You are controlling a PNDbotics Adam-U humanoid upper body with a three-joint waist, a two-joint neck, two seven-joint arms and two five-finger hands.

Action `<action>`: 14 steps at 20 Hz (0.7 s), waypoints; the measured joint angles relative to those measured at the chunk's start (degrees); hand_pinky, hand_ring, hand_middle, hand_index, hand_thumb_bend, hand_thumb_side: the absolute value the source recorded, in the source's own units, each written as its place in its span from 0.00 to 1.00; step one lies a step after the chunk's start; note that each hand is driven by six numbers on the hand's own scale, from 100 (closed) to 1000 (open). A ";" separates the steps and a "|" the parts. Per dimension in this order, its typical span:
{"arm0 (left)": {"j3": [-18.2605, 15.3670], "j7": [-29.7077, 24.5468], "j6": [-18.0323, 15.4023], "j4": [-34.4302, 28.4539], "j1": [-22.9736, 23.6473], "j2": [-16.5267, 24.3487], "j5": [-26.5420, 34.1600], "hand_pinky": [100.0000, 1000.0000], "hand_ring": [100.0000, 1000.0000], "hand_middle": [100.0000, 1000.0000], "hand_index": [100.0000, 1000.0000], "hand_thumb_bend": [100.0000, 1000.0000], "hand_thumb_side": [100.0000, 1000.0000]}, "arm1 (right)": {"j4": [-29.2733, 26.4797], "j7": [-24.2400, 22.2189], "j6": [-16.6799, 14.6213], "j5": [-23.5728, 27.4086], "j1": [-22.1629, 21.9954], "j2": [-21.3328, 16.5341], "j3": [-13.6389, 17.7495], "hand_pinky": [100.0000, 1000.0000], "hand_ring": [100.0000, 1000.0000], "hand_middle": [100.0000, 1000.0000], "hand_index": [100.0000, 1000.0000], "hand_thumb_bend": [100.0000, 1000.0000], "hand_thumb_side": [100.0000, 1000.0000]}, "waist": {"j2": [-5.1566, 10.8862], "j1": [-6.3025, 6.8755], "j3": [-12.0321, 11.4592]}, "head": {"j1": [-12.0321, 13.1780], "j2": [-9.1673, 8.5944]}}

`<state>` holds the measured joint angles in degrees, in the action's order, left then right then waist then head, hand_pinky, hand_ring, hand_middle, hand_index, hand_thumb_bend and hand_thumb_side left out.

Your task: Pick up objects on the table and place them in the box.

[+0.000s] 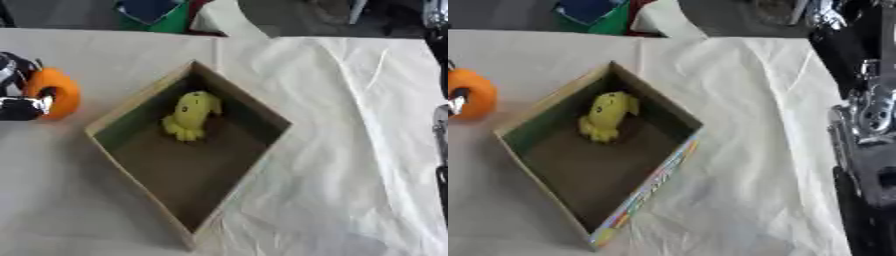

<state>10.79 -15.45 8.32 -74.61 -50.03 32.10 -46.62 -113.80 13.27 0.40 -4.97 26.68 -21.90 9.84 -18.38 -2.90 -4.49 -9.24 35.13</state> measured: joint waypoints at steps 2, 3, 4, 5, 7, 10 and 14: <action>0.32 1.37 0.11 -1.62 -0.03 0.19 -1.30 0.30 0.52 0.45 0.57 0.00 0.23 | 0.00 -0.01 -0.01 0.01 0.00 0.01 0.00 0.76 0.65 0.39 0.76 0.00 0.40 | 0.34 0.03 0.02 | -0.07 0.11; 0.40 1.85 0.08 -2.41 -0.08 0.19 -1.77 0.30 0.52 0.45 0.57 0.00 0.24 | 0.00 -0.01 -0.01 0.02 0.00 0.02 0.00 0.75 0.65 0.39 0.76 0.00 0.40 | 0.52 0.06 0.02 | -0.17 0.12; 0.54 2.20 0.03 -3.18 -0.23 0.19 -2.02 0.29 0.51 0.44 0.56 0.00 0.25 | 0.00 -0.01 -0.02 0.03 0.00 0.03 -0.01 0.75 0.65 0.39 0.76 0.00 0.40 | 0.67 0.12 0.02 | -0.27 0.12; 0.71 2.43 -0.03 -4.07 -0.43 0.19 -2.11 0.29 0.51 0.44 0.56 0.00 0.25 | 0.00 -0.02 -0.02 0.03 0.00 0.05 -0.01 0.75 0.65 0.39 0.76 0.00 0.40 | 0.79 0.18 0.03 | -0.35 0.13; 1.09 2.67 -0.02 -6.10 -0.60 0.19 -2.11 0.29 0.51 0.44 0.56 0.00 0.26 | 0.00 -0.02 -0.03 0.04 0.00 0.07 -0.02 0.75 0.65 0.39 0.76 0.00 0.41 | 1.12 0.34 0.14 | -0.47 0.15; 2.01 2.58 -0.14 -9.61 -1.21 0.14 -1.81 0.29 0.51 0.44 0.56 0.00 0.27 | 0.00 -0.04 -0.07 0.05 0.00 0.09 -0.04 0.75 0.65 0.39 0.76 0.00 0.41 | 1.70 0.46 0.24 | -0.54 0.52; 3.80 1.21 -1.08 -15.11 -1.86 -1.07 -0.64 0.28 0.51 0.44 0.56 0.00 0.27 | 0.00 -0.18 -0.21 0.07 0.01 0.40 -0.33 0.75 0.65 0.39 0.76 0.00 0.41 | 2.54 0.69 0.27 | -0.96 1.13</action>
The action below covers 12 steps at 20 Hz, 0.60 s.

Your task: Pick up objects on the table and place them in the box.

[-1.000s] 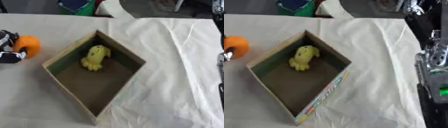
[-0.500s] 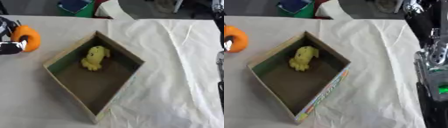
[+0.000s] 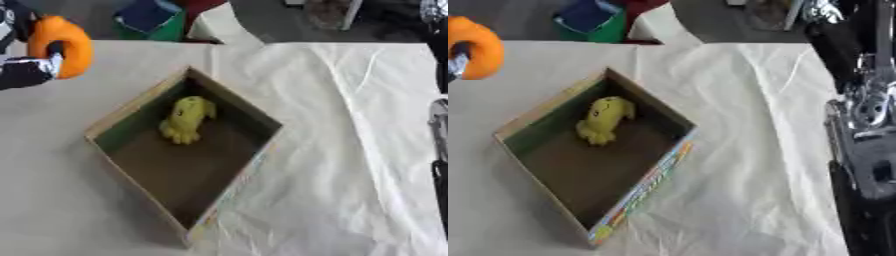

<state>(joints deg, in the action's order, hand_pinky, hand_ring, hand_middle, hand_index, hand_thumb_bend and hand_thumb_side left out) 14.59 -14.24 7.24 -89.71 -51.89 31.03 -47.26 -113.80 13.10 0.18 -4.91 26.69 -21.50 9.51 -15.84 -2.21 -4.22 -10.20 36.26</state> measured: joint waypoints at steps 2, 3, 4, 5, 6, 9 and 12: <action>1.29 -1.49 -0.63 -3.10 -0.12 -1.47 0.55 0.29 0.51 0.44 0.56 0.00 0.27 | 0.00 -0.07 -0.07 0.02 0.08 0.15 -0.06 0.75 0.65 0.39 0.76 0.00 0.41 | 0.53 -0.01 0.00 | -0.15 0.26; 1.92 -2.38 -0.88 -4.69 -0.12 -2.21 0.68 0.29 0.51 0.44 0.56 0.00 0.27 | 0.00 -0.09 -0.10 0.04 0.11 0.17 -0.15 0.75 0.65 0.40 0.76 0.00 0.41 | 0.67 0.02 0.03 | -0.21 0.50; 2.52 -3.38 -1.02 -6.29 -0.12 -2.94 0.78 0.29 0.51 0.45 0.56 0.00 0.26 | 0.00 -0.16 -0.17 0.05 0.20 0.19 -0.30 0.75 0.65 0.40 0.76 0.00 0.41 | 0.76 0.08 0.05 | -0.22 0.58; 3.09 -4.42 -1.11 -7.85 -0.12 -3.64 0.78 0.29 0.51 0.45 0.56 0.00 0.26 | 0.00 -0.20 -0.24 0.06 0.37 0.24 -0.38 0.75 0.65 0.40 0.76 0.00 0.41 | 0.85 0.18 0.06 | -0.22 0.74; 3.68 -5.48 -1.17 -9.35 -0.12 -4.34 0.63 0.29 0.51 0.45 0.56 0.00 0.26 | 0.00 -0.24 -0.32 0.06 0.53 0.29 -0.40 0.75 0.65 0.40 0.76 0.00 0.41 | 1.01 0.33 0.06 | -0.22 0.91; 5.40 -8.31 -1.32 -12.68 -0.06 -6.05 -0.50 0.29 0.52 0.45 0.57 0.00 0.24 | 0.00 -0.25 -0.41 0.06 0.56 0.29 -0.48 0.75 0.65 0.40 0.76 0.00 0.41 | 1.41 0.72 0.02 | -0.22 1.05; 7.26 -10.47 -1.72 -13.92 0.32 -7.52 -1.92 0.30 0.52 0.47 0.57 0.00 0.23 | 0.00 -0.25 -0.42 0.06 0.56 0.29 -0.71 0.75 0.65 0.40 0.76 0.00 0.42 | 1.52 1.02 -0.06 | -0.22 1.08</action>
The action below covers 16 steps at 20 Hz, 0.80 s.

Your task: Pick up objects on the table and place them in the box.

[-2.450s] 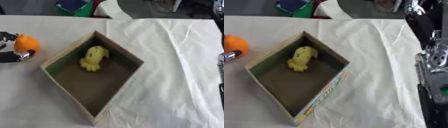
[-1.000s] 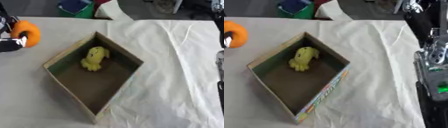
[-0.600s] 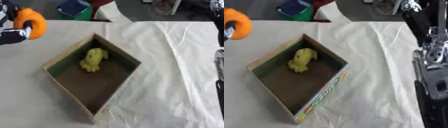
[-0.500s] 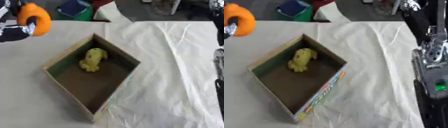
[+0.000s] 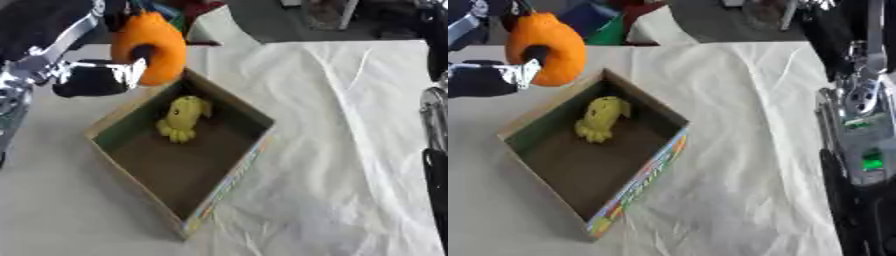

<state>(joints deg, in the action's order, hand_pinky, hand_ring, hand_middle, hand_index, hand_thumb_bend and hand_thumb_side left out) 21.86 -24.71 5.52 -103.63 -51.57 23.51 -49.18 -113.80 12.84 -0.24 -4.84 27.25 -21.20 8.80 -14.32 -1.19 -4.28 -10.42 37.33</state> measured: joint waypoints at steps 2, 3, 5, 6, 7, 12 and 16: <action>1.15 -1.03 -0.39 -0.11 0.34 -0.85 -0.79 0.30 0.52 0.47 0.57 0.00 0.23 | 0.00 0.00 0.00 0.00 0.00 0.00 -0.01 0.75 0.65 0.40 0.75 0.00 0.42 | 0.02 0.07 -0.01 | 0.00 0.02; 1.67 -1.45 -0.57 -0.06 0.59 -1.20 -1.15 0.30 0.52 0.47 0.56 0.00 0.23 | 0.00 -0.01 -0.01 0.00 0.00 0.00 -0.01 0.75 0.65 0.40 0.75 0.00 0.42 | 0.02 0.06 -0.01 | 0.00 0.03; 2.62 -2.03 -0.92 0.46 1.11 -1.91 -1.70 0.30 0.52 0.46 0.56 0.00 0.21 | 0.00 -0.01 -0.01 0.00 0.00 0.00 -0.01 0.75 0.65 0.40 0.75 0.00 0.42 | 0.02 0.05 -0.01 | 0.00 0.11; 3.08 -2.19 -1.08 0.92 1.36 -2.24 -1.92 0.30 0.53 0.46 0.56 0.00 0.21 | 0.00 -0.01 -0.01 0.00 0.00 0.00 -0.01 0.75 0.65 0.40 0.75 0.00 0.42 | 0.02 0.05 -0.01 | 0.01 0.15; 3.52 -2.33 -1.24 1.41 1.64 -2.57 -2.24 0.31 0.53 0.46 0.56 0.00 0.20 | 0.00 -0.01 -0.01 0.00 0.00 0.00 -0.01 0.75 0.65 0.40 0.75 0.00 0.42 | 0.02 0.05 -0.02 | 0.01 0.18; 5.67 -3.00 -2.66 4.25 2.27 -3.68 -3.98 0.36 0.57 0.49 0.60 0.00 0.15 | 0.00 -0.02 -0.01 0.00 0.00 0.01 -0.02 0.75 0.65 0.40 0.75 0.00 0.41 | -0.01 0.02 -0.10 | 0.00 0.25; 7.09 -5.14 -4.78 5.85 2.65 -3.95 -5.34 0.44 0.65 0.58 0.72 0.00 0.10 | 0.00 -0.01 -0.01 0.00 0.00 0.01 -0.02 0.75 0.65 0.40 0.75 0.00 0.41 | -0.14 -0.02 -0.08 | -0.58 0.25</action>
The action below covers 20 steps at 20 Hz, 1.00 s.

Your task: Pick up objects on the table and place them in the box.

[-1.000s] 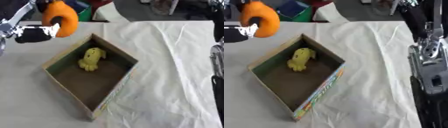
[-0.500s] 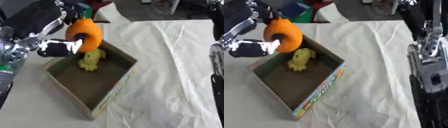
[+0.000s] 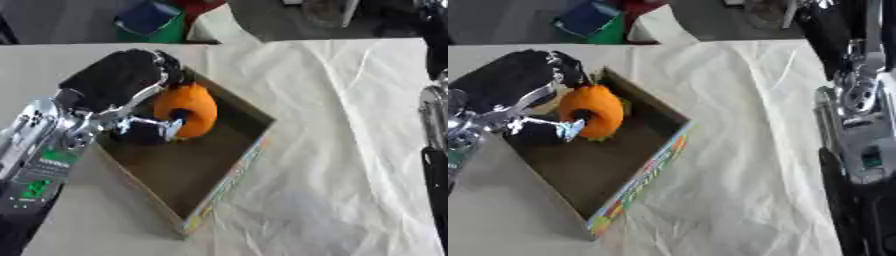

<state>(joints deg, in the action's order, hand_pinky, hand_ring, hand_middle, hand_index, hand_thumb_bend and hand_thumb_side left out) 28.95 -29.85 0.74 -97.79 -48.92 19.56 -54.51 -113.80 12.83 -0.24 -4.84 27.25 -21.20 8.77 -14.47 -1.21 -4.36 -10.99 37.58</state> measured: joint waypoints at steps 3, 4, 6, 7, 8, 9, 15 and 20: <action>0.35 -2.65 -1.58 0.09 0.01 -0.01 -0.92 0.54 0.74 0.70 0.82 0.11 0.28 | 0.00 0.00 0.00 0.00 0.00 0.00 0.00 0.75 0.65 0.40 0.75 0.00 0.41 | 0.00 -0.01 -0.01 | -0.52 0.00; 0.36 -3.60 -2.03 0.06 0.02 -0.01 -1.21 0.56 0.77 0.73 0.85 0.17 0.41 | 0.00 0.00 0.00 0.00 0.00 0.00 0.00 0.75 0.65 0.40 0.75 0.00 0.41 | 0.00 -0.02 -0.02 | -0.69 0.00; 0.34 -5.34 -2.63 -0.17 0.06 -0.01 -1.68 0.60 0.80 0.77 0.88 0.25 0.57 | 0.00 0.01 0.01 0.00 0.00 0.00 0.00 0.75 0.65 0.40 0.75 0.00 0.41 | 0.00 -0.08 -0.07 | -0.89 0.00; 0.28 -6.03 -2.78 -0.40 0.07 -0.01 -1.94 0.62 0.82 0.79 0.89 0.30 0.66 | 0.00 0.01 0.01 0.00 0.00 0.00 0.00 0.75 0.65 0.40 0.75 0.00 0.41 | 0.00 -0.14 -0.10 | -0.98 0.00; 0.13 -6.60 -2.84 -0.67 0.07 -0.01 -2.24 0.63 0.83 0.80 0.90 0.34 0.70 | 0.00 0.01 0.01 0.00 0.00 0.00 0.00 0.75 0.65 0.40 0.75 0.00 0.41 | 0.00 -0.20 -0.12 | -1.02 0.00; 0.06 -7.03 -2.81 -0.89 0.08 -0.01 -2.59 0.66 0.86 0.86 0.94 0.43 0.79 | 0.00 0.02 0.01 0.00 0.00 0.00 0.00 0.75 0.65 0.40 0.75 0.00 0.41 | 0.00 -0.24 -0.16 | -1.04 0.00; -1.21 -5.65 -0.80 -2.54 0.10 0.03 -5.51 0.72 0.91 0.93 0.97 0.66 0.97 | 0.00 0.05 0.02 0.00 -0.01 0.00 0.01 0.75 0.65 0.40 0.75 0.00 0.41 | 0.02 -0.35 -0.25 | -0.94 -0.12; -3.18 -2.24 2.26 -4.75 0.10 0.04 -5.37 0.66 0.86 0.86 0.92 0.46 1.00 | 0.00 0.10 0.00 0.00 -0.01 0.00 0.01 0.75 0.65 0.40 0.75 0.00 0.41 | 0.28 -0.54 -0.32 | -0.77 -0.24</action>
<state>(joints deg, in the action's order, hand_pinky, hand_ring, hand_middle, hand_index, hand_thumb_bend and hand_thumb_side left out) 25.77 -32.10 3.00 -102.54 -48.83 19.60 -59.88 -113.80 12.93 -0.25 -4.85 27.24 -21.20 8.79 -14.19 -1.74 -4.68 -11.77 37.34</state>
